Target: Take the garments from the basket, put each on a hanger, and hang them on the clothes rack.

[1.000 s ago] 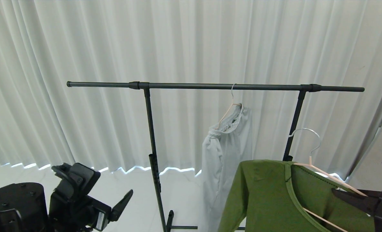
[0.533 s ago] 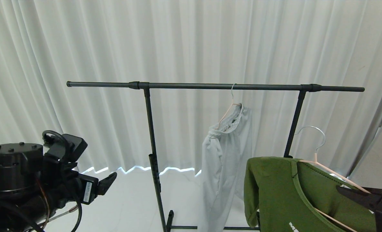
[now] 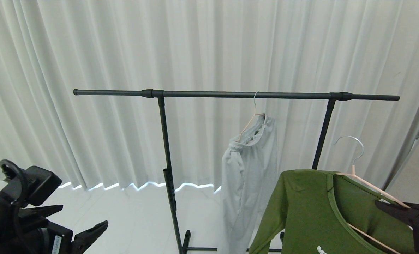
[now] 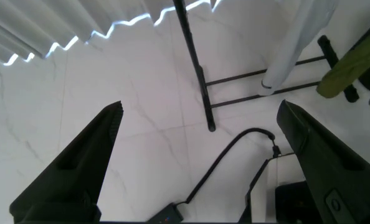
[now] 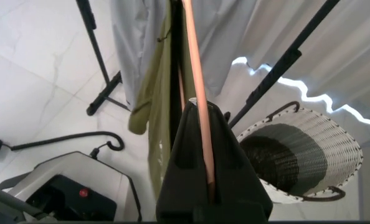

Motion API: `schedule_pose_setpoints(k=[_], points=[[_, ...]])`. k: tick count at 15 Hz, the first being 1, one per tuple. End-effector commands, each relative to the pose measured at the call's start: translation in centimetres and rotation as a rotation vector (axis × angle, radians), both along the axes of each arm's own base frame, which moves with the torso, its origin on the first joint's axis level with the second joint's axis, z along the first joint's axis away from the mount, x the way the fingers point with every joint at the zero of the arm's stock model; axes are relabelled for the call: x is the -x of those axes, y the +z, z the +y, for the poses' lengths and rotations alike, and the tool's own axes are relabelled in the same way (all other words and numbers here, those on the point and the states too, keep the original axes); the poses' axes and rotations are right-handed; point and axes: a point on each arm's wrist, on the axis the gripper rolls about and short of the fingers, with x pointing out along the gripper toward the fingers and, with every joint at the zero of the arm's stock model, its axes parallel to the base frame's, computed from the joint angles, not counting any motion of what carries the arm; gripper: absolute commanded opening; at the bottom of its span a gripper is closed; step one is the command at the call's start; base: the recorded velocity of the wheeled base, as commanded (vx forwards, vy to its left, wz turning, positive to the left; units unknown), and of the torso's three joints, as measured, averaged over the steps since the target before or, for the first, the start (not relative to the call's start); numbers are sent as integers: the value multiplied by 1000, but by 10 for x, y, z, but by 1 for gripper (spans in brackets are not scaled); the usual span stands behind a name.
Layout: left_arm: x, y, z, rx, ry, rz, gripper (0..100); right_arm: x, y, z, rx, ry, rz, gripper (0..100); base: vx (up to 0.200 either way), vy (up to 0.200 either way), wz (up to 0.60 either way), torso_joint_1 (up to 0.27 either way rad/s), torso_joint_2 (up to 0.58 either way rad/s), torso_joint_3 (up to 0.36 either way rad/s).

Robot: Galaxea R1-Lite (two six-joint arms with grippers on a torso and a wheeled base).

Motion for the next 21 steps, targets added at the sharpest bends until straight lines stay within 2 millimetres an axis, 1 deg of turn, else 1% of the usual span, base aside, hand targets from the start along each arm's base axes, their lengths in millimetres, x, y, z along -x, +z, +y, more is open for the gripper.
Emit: schedule_pose_setpoints(k=[1, 4, 8, 13, 17, 19, 21], points=[[13, 2, 2, 3, -8, -48, 100, -2, -1, 0, 2, -3, 9, 0, 0, 0, 0, 0, 0, 0], [20, -2, 3, -10, -21, -50, 100, -3, -1, 0, 2, -5, 12, 0, 0, 0, 0, 0, 0, 0], [27, -4, 5, -35, -40, -69, 100, -3, -1, -1, 2, -14, 11, 0, 0, -200, 0, 1, 4, 6], [26, -5, 5, -36, -42, -66, 100, -4, -1, -1, -1, -15, 7, 0, 0, -200, 0, 2, 0, -1], [27, -4, 5, -35, -45, -67, 100, -5, 1, -1, -8, -19, -1, 0, 0, 0, 0, 0, 0, 0], [26, -3, 4, -32, -47, -72, 100, -8, 4, -2, -14, -27, -32, 0, 0, 0, 0, 0, 0, 0], [27, -3, 4, -33, -49, -72, 100, -12, 6, -2, -20, -38, -56, 0, 200, 0, 0, 0, 5, 5]])
